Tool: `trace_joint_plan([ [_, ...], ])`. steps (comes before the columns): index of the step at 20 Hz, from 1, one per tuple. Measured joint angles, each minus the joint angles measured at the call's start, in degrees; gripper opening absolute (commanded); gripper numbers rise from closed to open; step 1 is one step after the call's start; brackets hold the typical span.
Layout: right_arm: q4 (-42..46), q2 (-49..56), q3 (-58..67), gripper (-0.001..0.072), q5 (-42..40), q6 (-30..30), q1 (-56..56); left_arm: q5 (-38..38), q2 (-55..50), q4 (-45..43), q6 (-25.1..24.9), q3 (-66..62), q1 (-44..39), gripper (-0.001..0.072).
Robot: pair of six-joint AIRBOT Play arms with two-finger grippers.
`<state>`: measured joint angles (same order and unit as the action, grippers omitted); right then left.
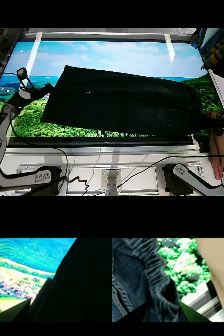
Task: Fold the clothes and pants, and hang the long-sleeved shirts on hangers.
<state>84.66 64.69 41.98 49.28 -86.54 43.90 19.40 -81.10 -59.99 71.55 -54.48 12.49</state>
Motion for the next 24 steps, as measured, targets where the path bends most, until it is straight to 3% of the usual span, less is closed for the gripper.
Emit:
trace_joint_plan([
  [3, 0.2, -1.2, 3.7, 0.0389, 4.2, 0.0, 0.0, 5.2, 6.7, 0.0, 0.0, 0.0, 2.0, 0.0693],
  [4, 0.6, -2.4, 4.9, 0.0341, 6.1, 0.0, 0.0, 7.1, 9.6, -0.2, 0.0, 0.0, 3.0, 0.0568],
  [5, 0.9, -4.0, 5.4, 0.0098, 7.6, -0.3, 0.0, 9.4, 12.3, -0.9, 0.0, 0.0, 4.0, 0.04],
  [7, 0.9, -8.2, 5.1, 0.0071, 9.9, -1.5, 0.0, 15.2, 18.1, -4.6, 0.0, 0.0, 6.5, 0.0248],
  [8, 0.9, -10.8, 4.3, 0.0071, 11.1, -1.8, 0.0, 17.8, 20.6, -7.3, 0.0, 0.0, 7.9, 0.0101],
  [9, 0.8, -13.3, 3.0, 0.007, 12.2, -2.0, 0.0, 20.3, 22.8, -10.3, 0.0, 0.0, 9.6, 0.0025],
  [14, -1.6, -26.2, -8.1, 0.0073, 14.0, -3.8, 0.0, 25.7, 27.5, -17.4, 0.0, 1.3, 17.3, 0.0025],
  [15, -2.6, -27.8, -10.2, 0.0197, 12.3, -6.0, 0.0, 25.7, 27.5, -17.7, 0.0, 1.9, 18.2, 0.0025],
  [16, -3.9, -28.9, -12.3, 0.0395, 10.1, -9.3, 0.0, 25.7, 27.2, -17.9, 0.0, 2.5, 18.8, 0.0025],
  [17, -5.2, -29.6, -14.1, 0.0443, 7.6, -13.3, 0.0, 25.7, 26.7, -18.0, 0.0, 3.1, 19.2, 0.0025],
  [20, -7.6, -28.6, -17.0, 0.0447, 1.3, -23.2, 0.0, 25.7, 24.4, -16.5, 0.0, 4.8, 19.9, 0.0026],
  [22, -8.3, -26.1, -17.9, 0.0472, -1.2, -26.7, 0.0, 25.5, 22.3, -14.6, 0.0, 5.6, 20.1, 0.0029],
  [23, -8.6, -24.5, -18.1, 0.0472, -1.9, -27.7, 0.0, 25.6, 21.2, -13.8, 0.0, 5.8, 20.2, 0.0112],
  [24, -9.0, -22.6, -18.3, 0.0472, -2.2, -28.7, 0.0, 25.6, 20.3, -13.2, 0.0, 6.0, 20.2, 0.0333],
])
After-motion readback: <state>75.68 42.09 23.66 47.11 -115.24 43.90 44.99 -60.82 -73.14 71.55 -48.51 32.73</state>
